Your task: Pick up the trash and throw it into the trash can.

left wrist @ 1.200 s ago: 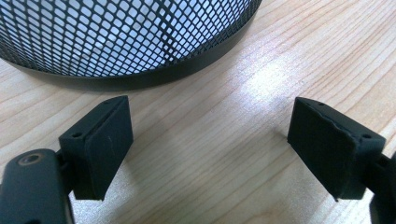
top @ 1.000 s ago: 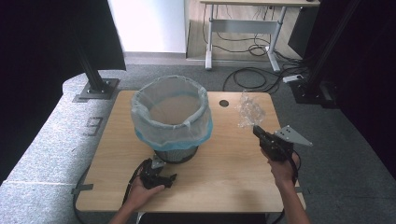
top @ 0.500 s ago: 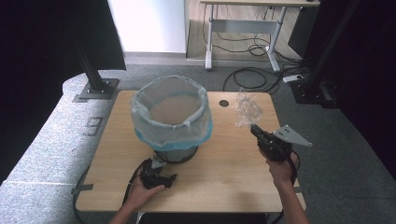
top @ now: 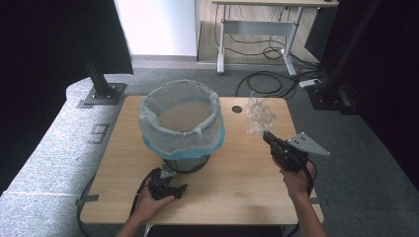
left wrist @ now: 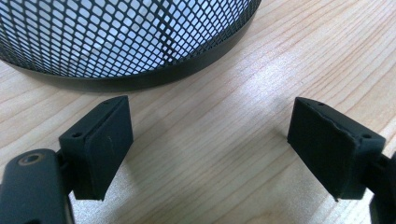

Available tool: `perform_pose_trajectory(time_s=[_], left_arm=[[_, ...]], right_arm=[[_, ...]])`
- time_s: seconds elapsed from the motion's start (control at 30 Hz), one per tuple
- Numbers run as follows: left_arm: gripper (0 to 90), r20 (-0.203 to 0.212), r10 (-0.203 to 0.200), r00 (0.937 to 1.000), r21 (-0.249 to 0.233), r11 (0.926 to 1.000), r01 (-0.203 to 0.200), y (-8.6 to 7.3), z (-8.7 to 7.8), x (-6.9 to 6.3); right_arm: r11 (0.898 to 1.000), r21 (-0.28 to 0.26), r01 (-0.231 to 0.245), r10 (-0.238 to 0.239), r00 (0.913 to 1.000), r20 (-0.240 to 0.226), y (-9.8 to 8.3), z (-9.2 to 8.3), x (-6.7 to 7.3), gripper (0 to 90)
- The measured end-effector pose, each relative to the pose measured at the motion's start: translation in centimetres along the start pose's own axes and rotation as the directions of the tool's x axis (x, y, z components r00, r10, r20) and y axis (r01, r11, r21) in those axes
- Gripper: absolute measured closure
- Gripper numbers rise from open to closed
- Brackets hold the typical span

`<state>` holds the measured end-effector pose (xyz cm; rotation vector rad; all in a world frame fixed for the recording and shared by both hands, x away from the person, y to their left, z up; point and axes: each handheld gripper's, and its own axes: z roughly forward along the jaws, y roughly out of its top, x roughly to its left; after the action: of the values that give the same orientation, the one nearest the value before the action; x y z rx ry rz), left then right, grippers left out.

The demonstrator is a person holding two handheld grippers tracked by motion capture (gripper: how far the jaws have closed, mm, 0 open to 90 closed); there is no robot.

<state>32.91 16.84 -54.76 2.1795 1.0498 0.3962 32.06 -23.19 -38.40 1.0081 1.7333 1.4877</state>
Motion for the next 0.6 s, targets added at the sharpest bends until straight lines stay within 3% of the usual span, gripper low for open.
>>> perform_pose_trajectory(time_s=[0.6], left_arm=[[14.0,0.001,0.000,1.0000,0.002,1.0000,0.000,0.01,0.00,-0.01]], right_arm=[[1.000,-0.023,0.011,-0.012,0.9999,-0.012,0.46,-0.07,0.72,86.7]])
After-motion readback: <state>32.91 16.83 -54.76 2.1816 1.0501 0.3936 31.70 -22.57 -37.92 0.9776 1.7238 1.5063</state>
